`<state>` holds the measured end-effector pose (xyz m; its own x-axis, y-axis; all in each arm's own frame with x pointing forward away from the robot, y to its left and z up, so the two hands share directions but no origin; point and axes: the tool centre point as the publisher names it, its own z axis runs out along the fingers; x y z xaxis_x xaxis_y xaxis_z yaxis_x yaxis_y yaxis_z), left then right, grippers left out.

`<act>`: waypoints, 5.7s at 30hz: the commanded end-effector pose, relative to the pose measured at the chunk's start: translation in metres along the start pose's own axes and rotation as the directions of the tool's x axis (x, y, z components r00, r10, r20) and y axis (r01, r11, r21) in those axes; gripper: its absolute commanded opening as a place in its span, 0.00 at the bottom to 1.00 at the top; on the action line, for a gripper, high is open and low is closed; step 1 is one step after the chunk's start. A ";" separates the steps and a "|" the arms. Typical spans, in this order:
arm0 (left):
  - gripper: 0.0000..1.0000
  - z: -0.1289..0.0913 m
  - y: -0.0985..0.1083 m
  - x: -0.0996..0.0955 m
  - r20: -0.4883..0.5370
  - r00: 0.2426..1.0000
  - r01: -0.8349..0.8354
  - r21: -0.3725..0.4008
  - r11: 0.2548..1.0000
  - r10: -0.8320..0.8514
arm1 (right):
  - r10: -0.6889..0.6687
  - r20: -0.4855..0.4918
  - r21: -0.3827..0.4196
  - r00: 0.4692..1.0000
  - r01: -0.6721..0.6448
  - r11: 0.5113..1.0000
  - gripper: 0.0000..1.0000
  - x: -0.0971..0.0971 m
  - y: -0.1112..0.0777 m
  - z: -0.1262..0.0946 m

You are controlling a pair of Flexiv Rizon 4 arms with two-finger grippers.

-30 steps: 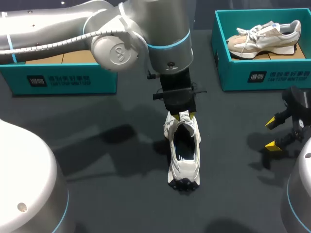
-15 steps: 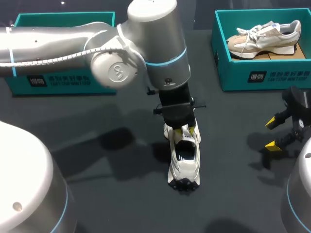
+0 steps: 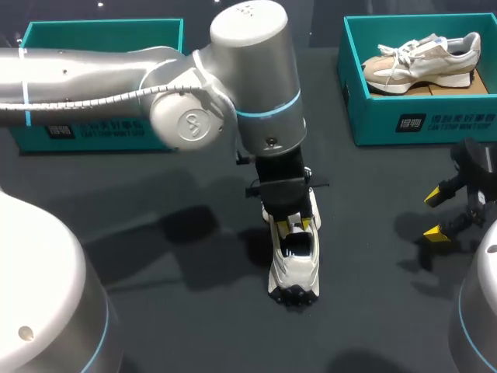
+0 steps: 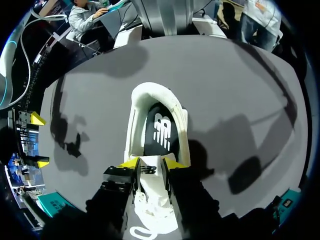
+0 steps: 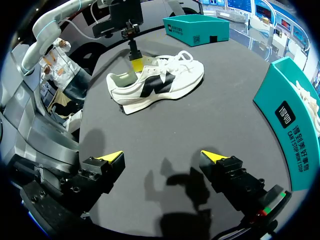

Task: Take the shoe out of the shoebox, open the shoe tongue, remove and reinsert the insole, then place the shoe into the shoebox

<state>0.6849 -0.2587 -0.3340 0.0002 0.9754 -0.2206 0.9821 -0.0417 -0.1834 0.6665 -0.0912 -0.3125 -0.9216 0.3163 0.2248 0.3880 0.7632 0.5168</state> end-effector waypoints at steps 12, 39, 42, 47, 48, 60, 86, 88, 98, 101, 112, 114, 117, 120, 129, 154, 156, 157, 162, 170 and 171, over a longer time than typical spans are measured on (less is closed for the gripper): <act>1.00 -0.072 -0.041 0.013 0.042 0.938 0.346 -0.067 0.936 -0.343 | 0.000 0.003 0.002 1.000 0.000 1.000 1.00 0.001 0.000 0.000; 1.00 -0.079 -0.066 0.014 0.217 0.459 0.888 -0.159 0.432 -0.862 | 0.000 0.003 0.002 1.000 0.000 1.000 1.00 0.001 0.000 0.000; 1.00 -0.079 -0.066 0.014 0.217 0.459 0.888 -0.159 0.432 -0.862 | 0.000 0.003 0.002 1.000 0.000 1.000 1.00 0.001 0.000 0.000; 1.00 -0.067 -0.073 0.012 0.239 0.370 0.928 -0.130 0.348 -0.898 | 0.000 0.003 0.002 1.000 0.000 1.000 1.00 0.001 0.000 0.000; 1.00 -0.065 -0.074 0.012 0.247 0.350 0.936 -0.128 0.327 -0.904 | 0.000 0.003 0.002 1.000 0.000 1.000 1.00 0.001 0.000 0.000; 1.00 -0.025 -0.077 0.009 0.234 0.279 0.958 -0.133 0.254 -0.931 | 0.000 0.003 0.002 1.000 0.000 1.000 1.00 0.001 0.000 0.000; 1.00 0.034 -0.093 0.012 0.222 0.171 0.977 -0.164 0.136 -0.960 | 0.000 0.003 0.002 1.000 0.000 1.000 1.00 0.001 0.000 0.000; 1.00 0.037 -0.092 0.013 0.215 0.166 0.978 -0.160 0.133 -0.962 | 0.000 0.003 0.002 1.000 0.000 1.000 1.00 0.001 0.000 0.000; 0.94 0.053 -0.087 0.015 0.221 0.131 0.977 -0.195 0.088 -0.966 | 0.000 0.003 0.002 1.000 0.000 1.000 1.00 0.001 0.000 0.000; 0.89 0.056 -0.084 0.016 0.219 0.128 0.976 -0.199 0.084 -0.967 | 0.000 0.003 0.002 1.000 0.000 1.000 1.00 0.001 0.000 0.000; 0.43 0.063 -0.083 0.019 0.216 0.119 0.973 -0.222 0.070 -0.969 | 0.000 0.003 0.002 1.000 0.000 1.000 1.00 0.001 0.000 0.000; 0.06 0.064 -0.083 0.020 0.213 0.114 0.973 -0.223 0.066 -0.970 | 0.000 0.003 0.002 1.000 0.000 1.000 1.00 0.001 0.000 0.000; 0.00 0.062 -0.083 0.022 0.212 0.110 0.973 -0.220 0.063 -0.971 | 0.000 0.003 0.002 1.000 0.000 1.000 1.00 0.001 0.000 0.000; 0.00 0.059 -0.084 0.024 0.211 0.107 0.975 -0.216 0.060 -0.972 | 0.000 0.003 0.002 1.000 0.000 1.000 1.00 0.001 0.000 0.000; 0.00 0.022 -0.082 0.029 0.210 0.102 0.980 -0.192 0.061 -0.972 | 0.000 0.003 0.002 1.000 0.000 1.000 1.00 0.001 0.000 0.000; 0.00 -0.108 -0.040 0.072 0.149 0.069 0.988 -0.150 0.046 -0.986 | 0.000 0.003 0.002 1.000 0.000 1.000 1.00 0.001 0.000 0.000; 0.00 -0.112 -0.040 0.071 0.139 0.077 0.988 -0.142 0.057 -0.987 | 0.000 0.003 0.002 1.000 0.000 1.000 1.00 0.001 0.000 0.000; 0.00 -0.117 -0.038 0.072 0.141 0.077 0.989 -0.139 0.057 -0.987 | 0.000 0.003 0.002 1.000 0.000 1.000 1.00 0.001 0.000 0.000; 0.00 -0.156 -0.014 0.095 0.105 0.073 0.990 -0.131 0.059 -0.992 | 0.000 0.003 0.002 1.000 0.000 1.000 1.00 0.001 0.000 0.000; 0.00 -0.213 0.028 0.153 0.085 0.041 0.987 -0.156 0.027 -0.996 | 0.000 0.003 0.002 1.000 0.000 1.000 1.00 0.001 0.000 0.000; 0.00 -0.221 0.034 0.161 0.095 0.043 0.985 -0.168 0.027 -0.995 | 0.000 0.003 0.002 1.000 0.000 1.000 1.00 0.001 0.000 0.000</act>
<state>0.7458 -0.0948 -0.1868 -0.9949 0.0599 0.0812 0.0566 0.9975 -0.0423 0.6665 -0.0913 -0.3124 -0.9216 0.3164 0.2246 0.3880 0.7632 0.5168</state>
